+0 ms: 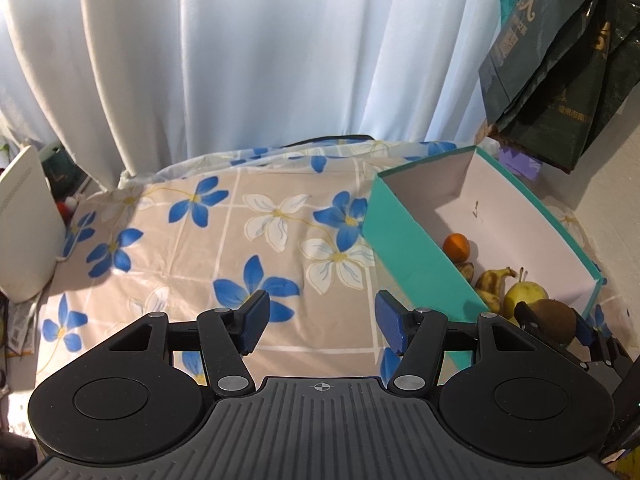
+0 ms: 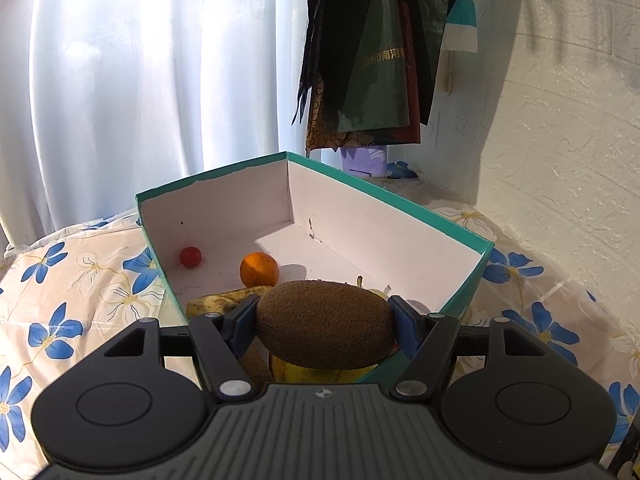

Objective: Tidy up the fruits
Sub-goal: 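Lower the kiwi into the teal box and open the right gripper, then withdraw both open grippers up and away from the box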

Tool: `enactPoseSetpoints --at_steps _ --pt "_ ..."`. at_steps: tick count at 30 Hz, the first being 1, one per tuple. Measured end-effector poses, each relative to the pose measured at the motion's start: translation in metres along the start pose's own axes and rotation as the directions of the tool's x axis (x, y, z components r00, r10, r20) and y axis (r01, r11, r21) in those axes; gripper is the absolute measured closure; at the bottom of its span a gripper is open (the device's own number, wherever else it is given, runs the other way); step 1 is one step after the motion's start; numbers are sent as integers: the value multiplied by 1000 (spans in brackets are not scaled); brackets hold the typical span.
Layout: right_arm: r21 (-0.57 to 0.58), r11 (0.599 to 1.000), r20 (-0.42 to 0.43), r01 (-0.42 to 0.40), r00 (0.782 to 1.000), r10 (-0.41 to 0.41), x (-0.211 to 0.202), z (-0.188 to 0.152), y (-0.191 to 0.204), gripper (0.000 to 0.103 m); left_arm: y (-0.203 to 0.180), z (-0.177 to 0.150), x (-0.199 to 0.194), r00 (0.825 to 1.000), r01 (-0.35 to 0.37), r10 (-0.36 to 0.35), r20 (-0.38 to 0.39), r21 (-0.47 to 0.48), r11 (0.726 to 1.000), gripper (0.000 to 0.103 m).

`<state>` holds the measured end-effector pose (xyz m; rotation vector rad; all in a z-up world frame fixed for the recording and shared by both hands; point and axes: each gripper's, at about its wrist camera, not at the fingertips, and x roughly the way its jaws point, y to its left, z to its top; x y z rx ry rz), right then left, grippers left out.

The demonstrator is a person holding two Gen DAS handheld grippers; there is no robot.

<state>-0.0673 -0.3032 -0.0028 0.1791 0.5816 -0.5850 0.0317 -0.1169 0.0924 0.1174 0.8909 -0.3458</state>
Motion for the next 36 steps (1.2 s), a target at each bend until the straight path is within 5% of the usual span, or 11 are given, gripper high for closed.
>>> enactPoseSetpoints --at_steps 21,25,36 --pt "-21 1000 -2 1 1000 -1 5 -1 2 35 0 1 7 1000 0 0 -13 2 1000 37" --pt "-31 999 32 12 999 -11 0 0 3 21 3 2 8 1000 -7 6 -18 -8 1000 37" --pt "-19 1000 63 16 998 -15 -21 4 -2 18 14 -4 14 999 -32 31 -45 -21 999 31"
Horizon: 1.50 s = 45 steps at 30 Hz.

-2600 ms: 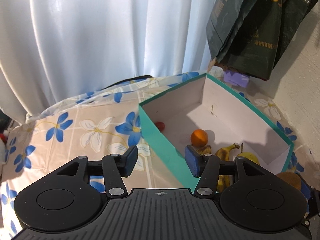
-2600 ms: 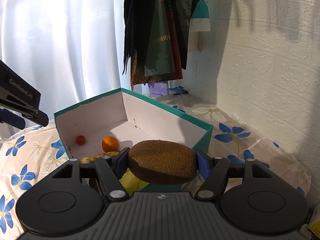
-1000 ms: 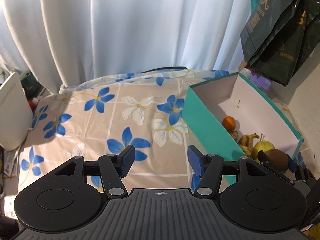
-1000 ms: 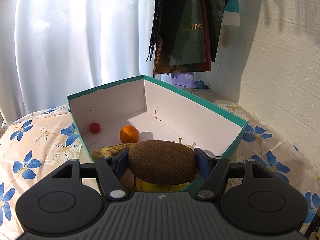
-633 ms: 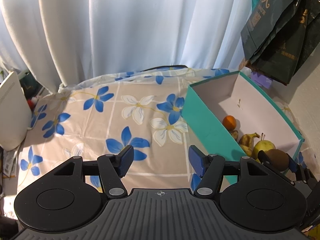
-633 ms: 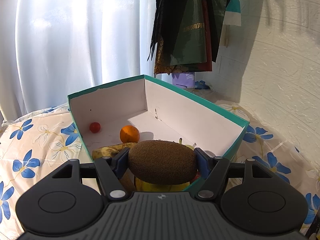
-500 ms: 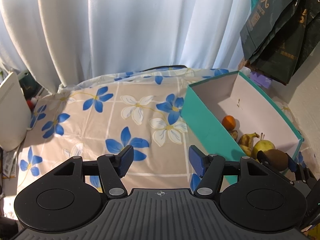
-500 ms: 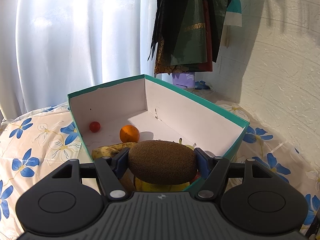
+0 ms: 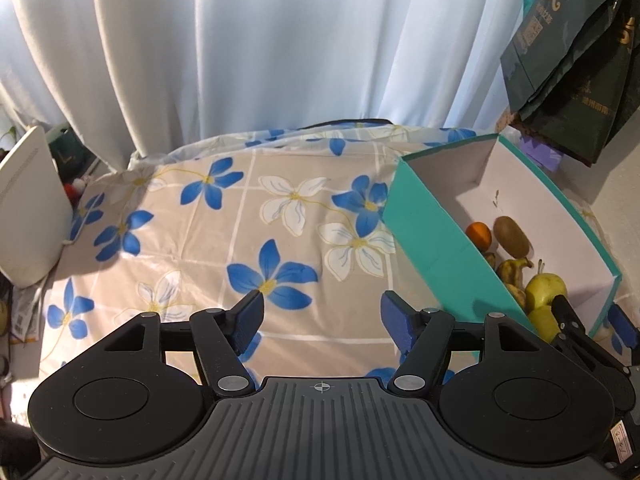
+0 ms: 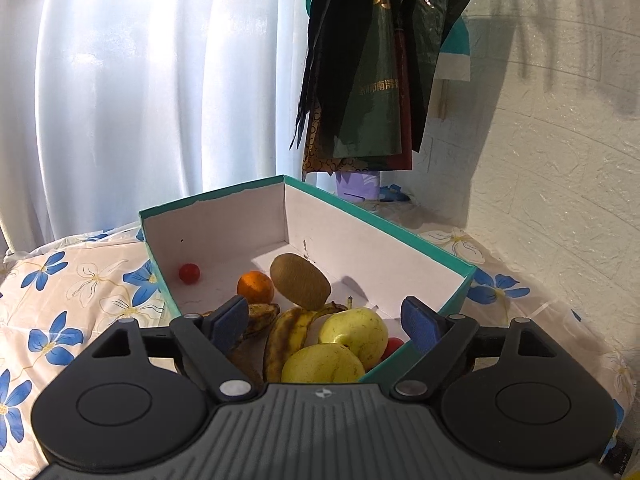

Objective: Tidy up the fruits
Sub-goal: 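Withdraw both open grippers up and away from the box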

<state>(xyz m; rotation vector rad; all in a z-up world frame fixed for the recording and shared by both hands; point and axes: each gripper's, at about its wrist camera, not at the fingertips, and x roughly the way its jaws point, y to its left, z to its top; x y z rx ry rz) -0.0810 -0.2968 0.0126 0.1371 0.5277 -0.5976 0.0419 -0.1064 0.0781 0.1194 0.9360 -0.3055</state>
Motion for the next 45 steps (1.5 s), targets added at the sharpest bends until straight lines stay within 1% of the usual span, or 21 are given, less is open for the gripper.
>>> enactPoseSetpoints --at_steps 1,7,12,15,18,20,22,24,25,26,29,34,36,39,42,45 --pt "2 1000 1 -1 1000 1 -3 0 0 17 1 -1 0 1000 -5 5 0 -1 1000 30" --pt "25 1000 1 8 1000 -8 -17 0 -3 16 5 -5 2 1000 -19 19 -12 3 1000 29" --pt "30 999 -4 11 1000 -11 -27 0 -1 14 2 -10 3 1000 -17 18 -24 30 999 29" --pt "30 1000 -8 6 1000 -5 -31 -1 1 14 0 -13 1 1000 -19 20 -21 48 999 27" --pt "25 1000 -20 8 1000 -8 -36 -2 4 9 -3 -16 -1 1000 -22 23 -15 66 998 25" --pt "20 1000 -23 10 1000 -10 -40 -2 6 5 -5 -17 -1 1000 -24 25 -12 76 997 21" --pt "12 1000 -26 19 999 -19 -44 -2 8 2 -6 -18 -2 999 -32 32 -5 85 996 18" --pt "8 1000 -27 20 999 -20 -49 -3 10 0 -9 -19 -3 999 -46 45 9 105 993 13" --pt "6 1000 -34 21 999 -21 -51 -3 11 0 -11 -20 -3 999 -53 51 16 116 992 9" --pt "6 1000 -42 23 999 -23 -52 -3 12 0 -13 -22 -4 998 -58 54 29 132 989 7" --pt "9 1000 -61 24 998 -24 -57 -4 15 0 -19 -25 -6 997 -76 69 45 159 984 7" --pt "1 1000 -101 27 995 -27 -66 -5 20 0 -26 -29 -4 997 -74 68 35 213 974 3" --pt "-2 999 -115 34 993 -34 -71 -5 22 0 -32 -32 -3 997 -75 69 32 249 966 3" --pt "7 999 -141 37 989 -36 -77 -5 24 0 -37 -37 -4 997 -78 72 31 272 959 2" --pt "12 999 -170 53 984 -50 -81 -7 26 0 -39 -40 -3 999 -53 50 17 292 955 2" --pt "-18 997 -182 80 980 -82 -86 -10 30 0 -41 -42 -2 999 -30 32 -2 297 954 2"
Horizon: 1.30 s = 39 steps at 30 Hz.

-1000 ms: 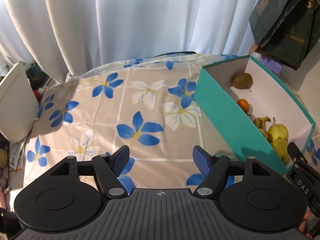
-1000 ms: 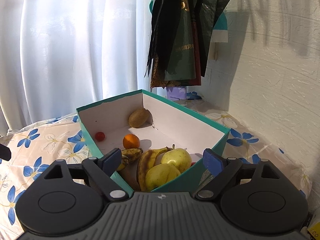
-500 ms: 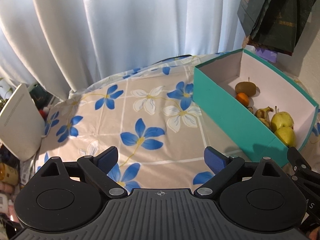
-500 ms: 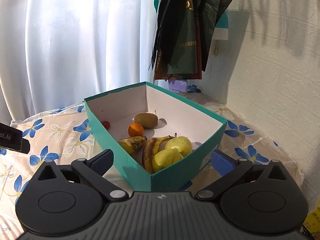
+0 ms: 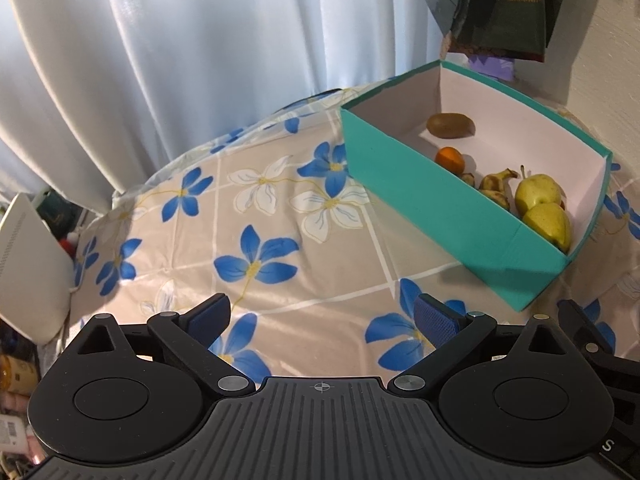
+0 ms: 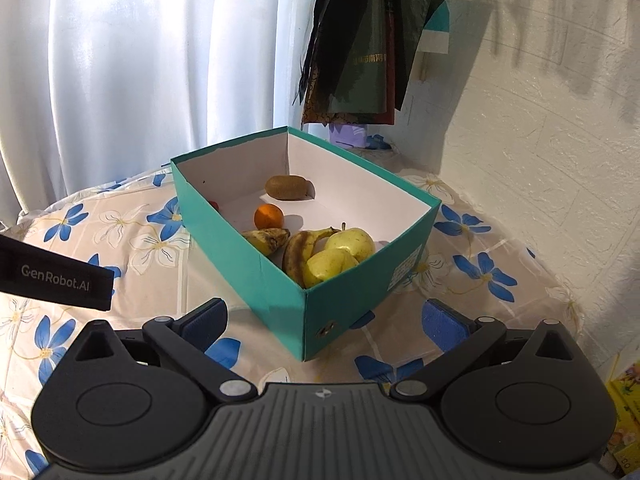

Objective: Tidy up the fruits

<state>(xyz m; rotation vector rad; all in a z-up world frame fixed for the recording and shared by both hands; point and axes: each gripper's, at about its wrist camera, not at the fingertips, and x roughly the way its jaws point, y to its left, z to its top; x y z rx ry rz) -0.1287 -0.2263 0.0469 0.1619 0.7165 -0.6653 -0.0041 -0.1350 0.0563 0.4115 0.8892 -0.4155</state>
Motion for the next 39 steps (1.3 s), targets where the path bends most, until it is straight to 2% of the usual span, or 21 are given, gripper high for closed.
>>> enactPoseSetpoints --at_steps 5,8,10,12,15,17,20,27,33,39 --pt "-57 998 -23 36 999 -38 -5 -5 8 0 -10 0 1 999 44 -43 -7 23 999 2" --pt "-28 1000 -69 -5 998 3 -3 -4 6 0 -15 4 4 997 73 -72 -22 27 997 2" --pt "11 999 -129 -36 991 37 3 -1 2 0 -20 9 8 996 79 -77 -41 44 996 2" --pt "40 997 -206 -62 976 69 13 2 -1 0 -27 14 12 995 80 -76 -60 72 994 2" --pt "79 993 -327 -90 938 111 36 7 -4 0 -36 25 20 995 81 -73 -73 108 991 2" --pt "99 991 -391 -88 913 120 52 11 -7 0 -43 31 24 996 68 -58 -74 133 989 1" --pt "114 992 -446 -58 889 103 72 16 -13 0 -47 40 33 997 23 -13 -72 142 990 1" --pt "87 995 -521 -41 850 81 105 30 -14 0 -54 55 62 989 16 4 -151 130 991 0" --pt "95 993 -575 -69 811 112 127 39 -10 0 -62 59 83 984 30 -5 -178 139 990 0" --pt "116 991 -600 -61 791 119 141 46 -13 0 -68 64 98 977 75 -47 -208 124 989 0"
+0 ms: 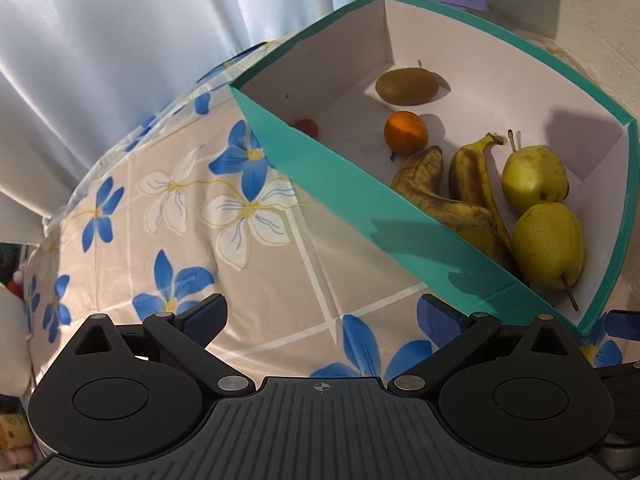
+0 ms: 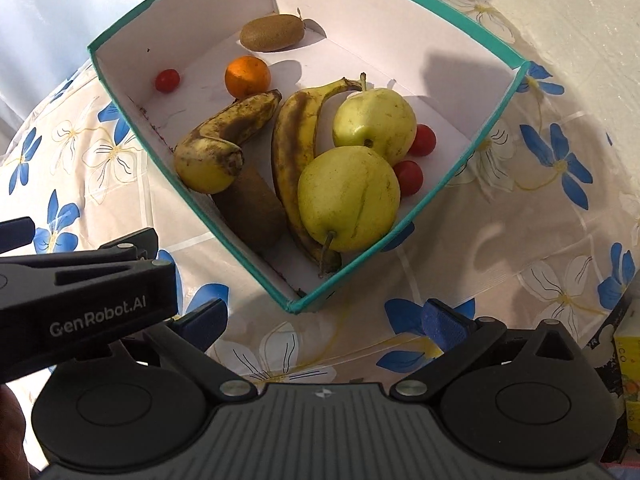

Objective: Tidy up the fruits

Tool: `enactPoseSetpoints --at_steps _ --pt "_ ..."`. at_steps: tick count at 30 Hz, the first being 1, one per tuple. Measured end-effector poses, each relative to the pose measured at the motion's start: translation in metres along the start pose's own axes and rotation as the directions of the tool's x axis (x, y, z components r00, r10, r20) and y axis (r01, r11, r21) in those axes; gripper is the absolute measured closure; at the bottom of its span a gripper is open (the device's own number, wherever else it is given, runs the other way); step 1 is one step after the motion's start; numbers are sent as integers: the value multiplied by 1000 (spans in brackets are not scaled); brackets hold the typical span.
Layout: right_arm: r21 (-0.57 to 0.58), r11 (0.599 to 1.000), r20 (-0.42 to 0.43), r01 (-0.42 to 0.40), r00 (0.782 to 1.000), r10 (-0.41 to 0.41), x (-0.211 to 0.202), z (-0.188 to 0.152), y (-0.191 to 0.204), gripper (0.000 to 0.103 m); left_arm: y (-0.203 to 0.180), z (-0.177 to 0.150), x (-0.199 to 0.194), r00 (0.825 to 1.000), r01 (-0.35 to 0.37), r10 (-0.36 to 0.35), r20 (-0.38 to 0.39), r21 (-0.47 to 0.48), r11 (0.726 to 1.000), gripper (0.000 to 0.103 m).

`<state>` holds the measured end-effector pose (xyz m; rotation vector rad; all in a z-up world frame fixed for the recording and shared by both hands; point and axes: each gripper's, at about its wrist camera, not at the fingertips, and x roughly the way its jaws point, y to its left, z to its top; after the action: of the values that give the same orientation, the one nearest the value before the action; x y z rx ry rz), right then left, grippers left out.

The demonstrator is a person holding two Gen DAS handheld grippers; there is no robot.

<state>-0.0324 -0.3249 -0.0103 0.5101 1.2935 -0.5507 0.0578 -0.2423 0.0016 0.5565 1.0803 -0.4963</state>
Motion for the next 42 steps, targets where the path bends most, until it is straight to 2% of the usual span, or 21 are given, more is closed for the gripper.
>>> enactPoseSetpoints --at_steps 10,23,42 --pt "5 1000 -63 -14 998 14 17 13 -4 0 -2 9 20 998 37 -37 -55 -11 999 0" --pt "12 1000 -90 -26 996 27 24 19 -6 0 -1 13 26 997 59 -60 -48 -30 998 0" --pt "-13 1000 -97 -21 995 20 26 18 -3 0 -3 9 21 999 17 -17 -34 -3 1000 0"
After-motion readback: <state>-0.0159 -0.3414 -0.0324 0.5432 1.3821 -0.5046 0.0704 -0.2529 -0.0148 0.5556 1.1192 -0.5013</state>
